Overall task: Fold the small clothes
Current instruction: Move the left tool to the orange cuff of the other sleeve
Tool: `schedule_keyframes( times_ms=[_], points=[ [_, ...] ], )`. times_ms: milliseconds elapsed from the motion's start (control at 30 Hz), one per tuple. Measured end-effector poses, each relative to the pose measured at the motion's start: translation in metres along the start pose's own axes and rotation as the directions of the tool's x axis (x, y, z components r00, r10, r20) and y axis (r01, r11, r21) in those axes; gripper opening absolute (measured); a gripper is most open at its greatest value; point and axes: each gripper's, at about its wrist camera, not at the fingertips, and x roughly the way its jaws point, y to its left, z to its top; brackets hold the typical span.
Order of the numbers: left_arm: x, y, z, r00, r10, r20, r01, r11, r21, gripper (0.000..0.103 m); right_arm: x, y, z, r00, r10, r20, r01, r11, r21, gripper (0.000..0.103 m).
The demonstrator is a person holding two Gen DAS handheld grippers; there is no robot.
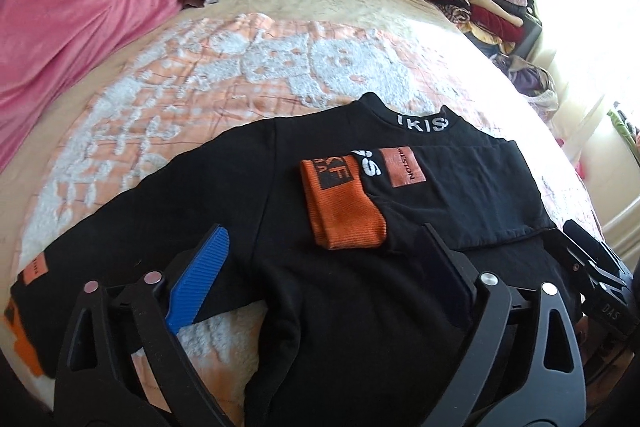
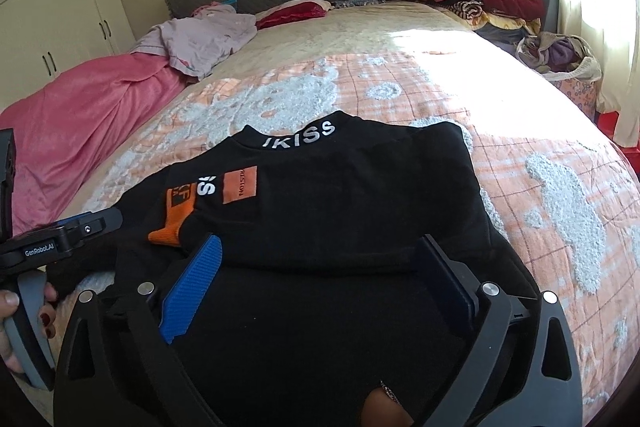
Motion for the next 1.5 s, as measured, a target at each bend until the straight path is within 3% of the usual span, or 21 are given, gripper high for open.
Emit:
schedule_keyframes(
  times_ms=[267, 767, 1067, 1500],
  points=[
    [-0.016, 0.020, -0.019, 0.999, 0.045, 0.009, -0.044, 0.997, -0.061, 0.093, -0.019, 0.026, 0.001, 0.998, 0.047, 0.035, -0.045, 0.997, -0.055, 0.098],
    [-0.081, 0.084, -0.047, 0.985, 0.144, 0.095, -0.122, 0.970, -0.211, 0.093, -0.029, 0.102, 0.000, 0.987, 0.156, 0.045, -0.144, 0.969, -0.199, 0.098],
    [-0.104, 0.128, -0.070, 0.977, 0.190, 0.101, -0.151, 0.940, -0.306, 0.093, -0.025, 0.159, -0.003, 0.973, 0.228, 0.016, -0.215, 0.935, -0.283, 0.098],
    [-0.116, 0.190, -0.111, 0.965, 0.258, 0.046, -0.217, 0.883, -0.417, 0.093, -0.010, 0.221, -0.022, 0.957, 0.282, -0.065, -0.286, 0.888, -0.360, 0.098]
  ],
)
